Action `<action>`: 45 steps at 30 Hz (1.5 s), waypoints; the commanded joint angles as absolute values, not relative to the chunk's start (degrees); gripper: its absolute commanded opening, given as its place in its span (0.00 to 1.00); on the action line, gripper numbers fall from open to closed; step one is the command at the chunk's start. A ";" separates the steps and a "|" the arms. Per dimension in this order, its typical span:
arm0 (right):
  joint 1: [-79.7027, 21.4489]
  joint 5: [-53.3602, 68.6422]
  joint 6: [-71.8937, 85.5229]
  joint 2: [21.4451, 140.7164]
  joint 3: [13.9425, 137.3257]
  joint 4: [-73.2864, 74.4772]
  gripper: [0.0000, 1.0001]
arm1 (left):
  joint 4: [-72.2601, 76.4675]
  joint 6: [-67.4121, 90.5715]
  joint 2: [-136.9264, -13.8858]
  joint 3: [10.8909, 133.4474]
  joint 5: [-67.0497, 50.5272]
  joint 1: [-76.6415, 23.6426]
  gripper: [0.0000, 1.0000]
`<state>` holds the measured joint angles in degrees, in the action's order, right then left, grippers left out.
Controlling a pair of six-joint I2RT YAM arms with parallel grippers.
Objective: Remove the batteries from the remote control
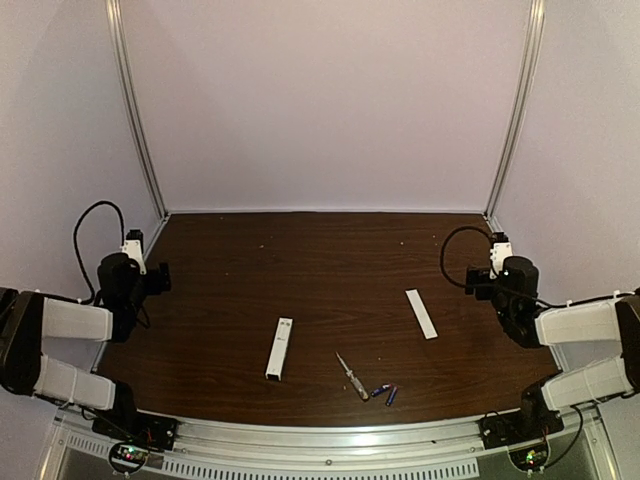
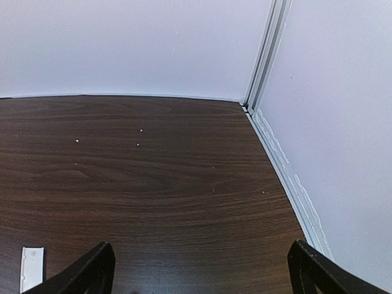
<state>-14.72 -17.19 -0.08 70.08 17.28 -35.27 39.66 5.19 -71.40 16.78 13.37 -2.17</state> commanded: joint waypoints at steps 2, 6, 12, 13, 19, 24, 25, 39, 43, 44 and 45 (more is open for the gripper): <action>-12.59 -16.45 -0.63 73.39 15.03 -50.61 1.00 | 54.71 4.91 -77.44 15.73 0.44 3.27 0.96; -11.03 -14.12 -0.96 75.32 13.41 -57.88 1.00 | 59.90 3.74 -79.44 15.27 -3.34 4.48 0.97; -8.38 -10.96 -0.92 78.05 15.50 -57.95 1.00 | 69.55 4.11 -86.30 14.26 -6.63 5.44 0.97; -8.12 -10.38 -0.88 78.17 15.77 -57.53 1.00 | 68.97 3.61 -86.73 14.74 -7.61 5.44 0.97; -5.83 -8.10 -0.54 79.79 15.16 -61.25 1.00 | 73.28 3.21 -89.26 13.51 -8.83 5.41 0.98; -5.21 -6.27 -1.47 85.75 13.48 -70.12 1.00 | 73.62 2.77 -89.70 13.58 -9.74 5.41 0.97; -5.19 -5.83 -1.75 86.92 13.19 -71.62 1.00 | 73.15 2.73 -89.61 13.68 -9.59 5.37 0.97; -5.19 -8.95 -0.70 89.09 15.47 -69.55 1.00 | 68.61 -0.27 -89.84 16.18 -6.18 3.08 0.97; -5.20 -9.00 -0.70 89.06 15.47 -69.50 1.00 | 68.55 -0.21 -89.82 16.17 -5.98 3.03 0.97; -5.20 -8.94 -0.70 89.08 15.47 -69.52 1.00 | 68.51 -0.21 -89.82 16.15 -5.79 2.88 0.97; -5.21 -8.96 -0.70 89.08 15.47 -69.46 1.00 | 68.36 -0.30 -89.82 16.24 -5.39 2.71 0.97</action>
